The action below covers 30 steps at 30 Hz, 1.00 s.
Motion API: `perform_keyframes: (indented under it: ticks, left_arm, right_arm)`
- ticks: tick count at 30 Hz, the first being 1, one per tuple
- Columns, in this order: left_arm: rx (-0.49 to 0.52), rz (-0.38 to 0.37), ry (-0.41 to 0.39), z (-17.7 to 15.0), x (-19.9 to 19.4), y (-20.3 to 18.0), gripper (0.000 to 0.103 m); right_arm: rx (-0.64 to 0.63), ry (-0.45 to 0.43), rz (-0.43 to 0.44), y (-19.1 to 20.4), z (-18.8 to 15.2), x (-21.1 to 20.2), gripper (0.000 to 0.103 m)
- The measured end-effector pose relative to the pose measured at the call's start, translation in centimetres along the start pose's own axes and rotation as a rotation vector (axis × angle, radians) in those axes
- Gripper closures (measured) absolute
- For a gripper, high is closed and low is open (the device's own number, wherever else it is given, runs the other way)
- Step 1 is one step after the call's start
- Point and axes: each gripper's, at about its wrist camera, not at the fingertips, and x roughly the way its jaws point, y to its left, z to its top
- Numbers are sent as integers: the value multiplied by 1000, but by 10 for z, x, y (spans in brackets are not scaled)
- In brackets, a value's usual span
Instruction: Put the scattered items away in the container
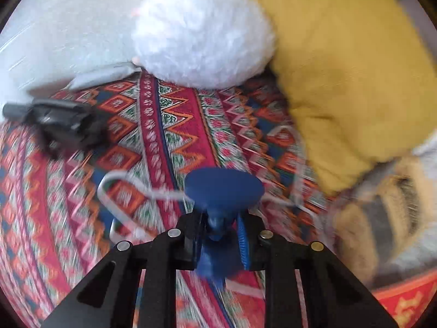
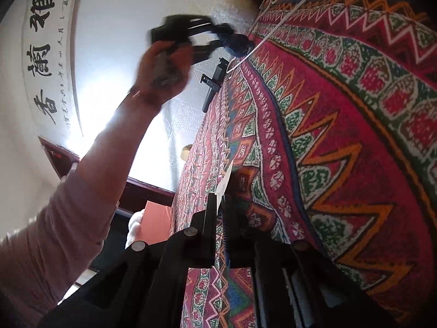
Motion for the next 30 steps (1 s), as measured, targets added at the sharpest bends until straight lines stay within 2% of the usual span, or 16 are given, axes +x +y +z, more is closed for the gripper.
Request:
perform_keyframes:
  ticks: [2, 4, 6, 8, 10, 14, 15, 17, 19, 22, 25, 28, 30]
  left_arm:
    - [-5, -66, -36, -21, -42, 9, 86]
    - [1, -112, -96, -50, -90, 24, 86]
    - [15, -127, -166, -96, -141, 37, 86]
    - [-1, -152, -221, -151, -191, 59, 86]
    - [-52, -188, -246, -206, -228, 86, 86]
    - [-164, -176, -262, -305, -284, 145, 86]
    - [-184, -167, -263, -325, -293, 156, 86]
    - [-215, -140, -273, -370, -315, 177, 86]
    - [-262, -124, -279, -413, -343, 200, 86]
    - [-301, -122, -321, -463, -383, 221, 85]
    - [-346, -127, -361, -505, -410, 243, 85]
    - [-397, -163, -410, -540, -434, 270, 85]
    - [-420, -161, -443, -559, -449, 286, 85]
  right_arm:
    - [-2, 7, 1, -2, 1, 3, 96]
    - [4, -3, 7, -3, 1, 3, 89]
    - [16, -4, -4, -3, 2, 5, 87]
    - [40, 7, -54, -1, 5, 9, 87]
    - [50, 3, -106, 3, 6, 15, 87]
    - [22, 27, -215, 15, 8, 31, 87]
    - [21, 38, -230, 18, 7, 34, 87]
    - [38, 67, -241, 18, 5, 40, 103]
    - [93, 79, -192, 22, -3, 38, 103]
    - [55, 66, -146, 60, -21, 27, 103]
    - [42, 68, -83, 99, -42, 17, 103]
    - [-28, 90, -55, 146, -68, 15, 103]
    - [-40, 120, 5, 169, -85, 16, 103]
